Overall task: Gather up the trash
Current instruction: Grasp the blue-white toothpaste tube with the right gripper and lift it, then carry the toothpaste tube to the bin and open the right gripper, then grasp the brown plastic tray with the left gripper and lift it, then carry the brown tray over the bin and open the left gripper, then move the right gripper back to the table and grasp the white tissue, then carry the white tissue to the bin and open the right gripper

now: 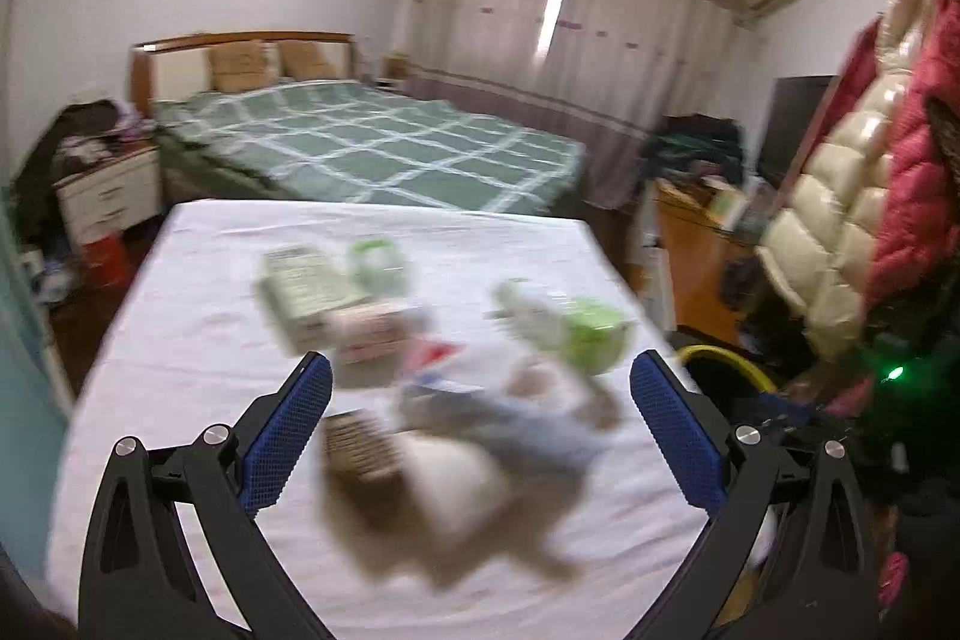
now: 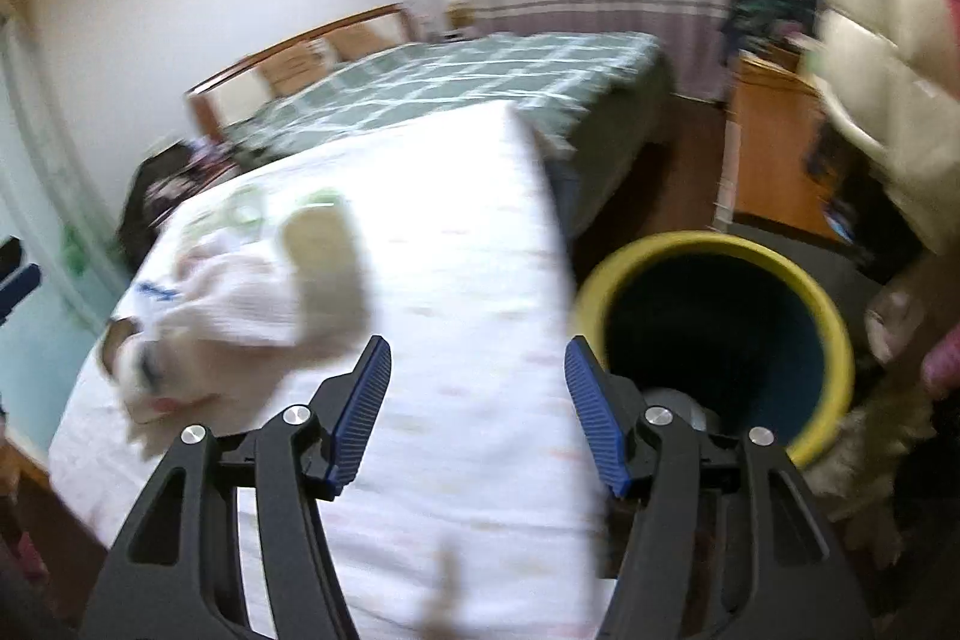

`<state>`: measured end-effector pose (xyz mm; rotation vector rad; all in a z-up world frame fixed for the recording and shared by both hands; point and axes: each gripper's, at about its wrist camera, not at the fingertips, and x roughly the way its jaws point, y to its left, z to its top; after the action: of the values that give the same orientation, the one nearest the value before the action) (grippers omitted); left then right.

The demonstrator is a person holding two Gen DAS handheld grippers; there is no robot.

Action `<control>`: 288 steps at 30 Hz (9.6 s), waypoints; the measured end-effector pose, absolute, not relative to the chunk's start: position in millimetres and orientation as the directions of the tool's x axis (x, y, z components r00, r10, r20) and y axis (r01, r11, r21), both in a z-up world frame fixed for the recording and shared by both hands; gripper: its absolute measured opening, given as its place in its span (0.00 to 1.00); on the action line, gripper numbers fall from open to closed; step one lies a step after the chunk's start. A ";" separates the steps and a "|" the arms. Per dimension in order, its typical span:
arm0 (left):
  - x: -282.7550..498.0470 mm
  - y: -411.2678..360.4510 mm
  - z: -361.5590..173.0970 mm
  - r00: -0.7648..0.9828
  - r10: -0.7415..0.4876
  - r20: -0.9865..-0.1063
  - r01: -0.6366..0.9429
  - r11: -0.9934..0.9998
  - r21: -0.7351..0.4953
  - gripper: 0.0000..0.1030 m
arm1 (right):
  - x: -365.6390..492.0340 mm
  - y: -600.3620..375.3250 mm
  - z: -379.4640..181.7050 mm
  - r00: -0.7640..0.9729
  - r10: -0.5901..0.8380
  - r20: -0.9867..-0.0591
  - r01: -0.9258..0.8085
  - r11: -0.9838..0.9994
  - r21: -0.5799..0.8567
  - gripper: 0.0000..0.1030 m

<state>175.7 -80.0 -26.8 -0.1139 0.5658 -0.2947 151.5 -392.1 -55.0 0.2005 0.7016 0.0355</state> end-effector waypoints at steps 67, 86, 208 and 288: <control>200.8 -68.7 -92.1 0.740 -0.277 -0.613 0.231 0.960 -0.156 0.95 | 182.4 -521.9 -89.3 0.676 -0.242 -0.696 0.452 0.882 0.133 0.18; 214.5 -49.0 -112.8 0.655 -0.427 -0.624 0.477 0.874 -0.097 0.95 | 196.2 -509.6 -106.6 0.657 -0.207 -0.725 0.425 0.896 0.130 0.21; 228.7 -252.2 -13.2 0.721 -0.413 -0.556 0.442 0.892 -0.090 0.95 | 71.8 -548.2 -75.5 0.746 -0.191 -0.638 0.397 0.896 0.196 0.45; 331.4 14.4 -115.9 0.858 -0.059 -0.511 0.029 0.997 -0.066 0.95 | 223.1 -369.1 79.5 0.860 -0.019 -0.510 0.070 0.994 0.083 0.04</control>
<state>331.4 14.4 -115.9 -0.0566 0.5382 -0.0464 223.1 -369.1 79.5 0.0996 0.5338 -0.0468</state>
